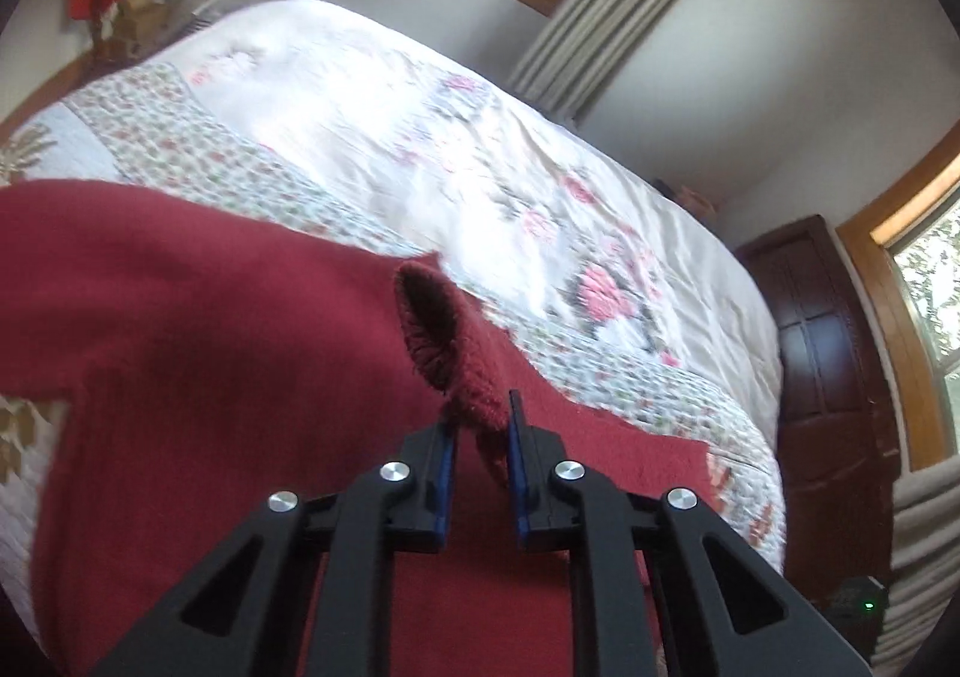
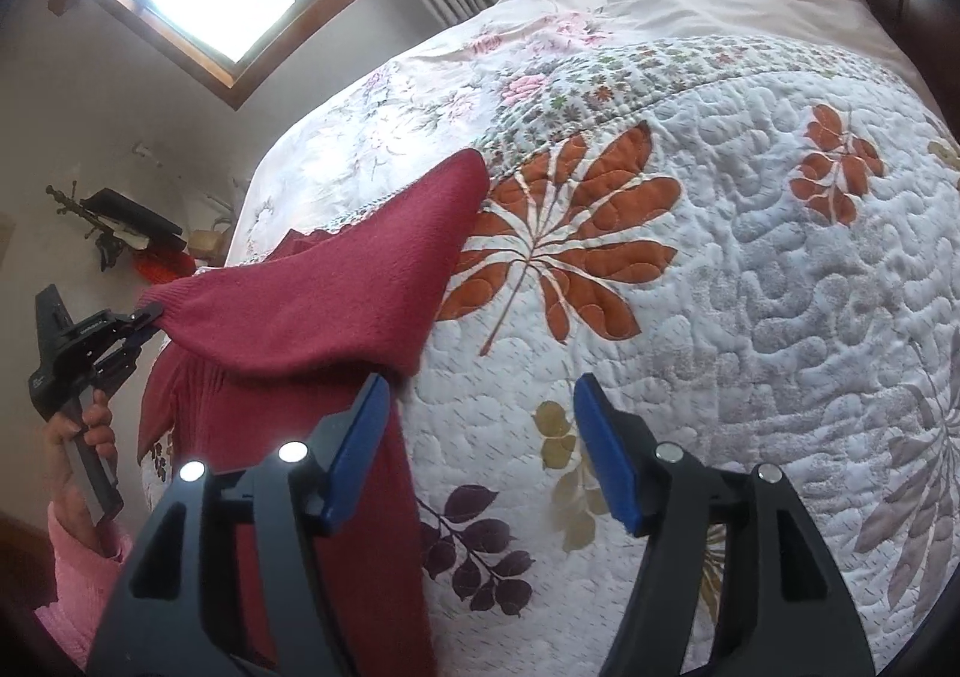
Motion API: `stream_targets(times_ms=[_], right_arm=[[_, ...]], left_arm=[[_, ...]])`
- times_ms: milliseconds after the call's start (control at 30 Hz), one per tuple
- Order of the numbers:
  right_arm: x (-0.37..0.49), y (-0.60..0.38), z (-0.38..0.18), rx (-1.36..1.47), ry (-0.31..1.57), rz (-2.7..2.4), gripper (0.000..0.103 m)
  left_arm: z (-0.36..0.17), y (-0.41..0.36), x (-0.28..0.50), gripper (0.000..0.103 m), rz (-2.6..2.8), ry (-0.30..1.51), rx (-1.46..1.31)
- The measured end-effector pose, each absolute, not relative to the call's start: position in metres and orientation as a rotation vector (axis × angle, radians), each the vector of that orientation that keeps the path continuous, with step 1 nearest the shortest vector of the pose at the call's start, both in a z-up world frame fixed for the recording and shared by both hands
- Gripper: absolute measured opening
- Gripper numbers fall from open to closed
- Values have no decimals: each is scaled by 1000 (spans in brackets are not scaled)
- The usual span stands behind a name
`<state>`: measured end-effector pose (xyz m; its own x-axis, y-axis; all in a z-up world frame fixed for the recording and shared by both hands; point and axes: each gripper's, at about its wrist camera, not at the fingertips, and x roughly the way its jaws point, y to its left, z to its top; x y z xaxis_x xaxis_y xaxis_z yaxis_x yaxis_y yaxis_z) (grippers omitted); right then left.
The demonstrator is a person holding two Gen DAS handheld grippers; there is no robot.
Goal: Fold small clothes
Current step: 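Grasp the other sleeve cuff with the left gripper and lift it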
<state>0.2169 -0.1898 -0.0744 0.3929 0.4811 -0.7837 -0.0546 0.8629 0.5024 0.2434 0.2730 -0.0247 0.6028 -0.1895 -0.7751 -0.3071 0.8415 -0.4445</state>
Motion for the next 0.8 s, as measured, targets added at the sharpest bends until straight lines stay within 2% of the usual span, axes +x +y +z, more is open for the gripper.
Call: stream_targets(times_ms=[200, 267, 300, 333, 367, 433, 533, 600, 667, 800], right_arm=[[248, -152, -85, 489, 1174, 459, 69], [258, -141, -92, 518, 1203, 484, 67], [263, -136, -97, 523, 1224, 490, 61], [265, -132, -101, 523, 1245, 493, 39], [266, -129, -105, 520, 1269, 498, 25], [264, -126, -110, 479, 1305, 475, 22], [259, -126, -114, 472, 1333, 469, 22], [257, -124, -109, 443, 1326, 466, 25], [255, -124, -94, 390, 1292, 435, 33], [252, -116, -50, 287, 1167, 433, 33]], left_arm=[[-71, 301, 248, 18, 112, 1048, -646], [-82, 298, 247, 26, 118, 1067, -633], [-86, 297, 247, 31, 126, 1072, -620], [-90, 297, 245, 35, 135, 1078, -603], [-92, 298, 246, 36, 140, 1088, -591], [-97, 299, 246, 43, 163, 1116, -550], [-98, 307, 242, 49, 169, 1140, -462], [-92, 312, 237, 48, 190, 1136, -414], [-80, 318, 231, 48, 220, 1109, -405], [-47, 320, 225, 50, 199, 1008, -441]])
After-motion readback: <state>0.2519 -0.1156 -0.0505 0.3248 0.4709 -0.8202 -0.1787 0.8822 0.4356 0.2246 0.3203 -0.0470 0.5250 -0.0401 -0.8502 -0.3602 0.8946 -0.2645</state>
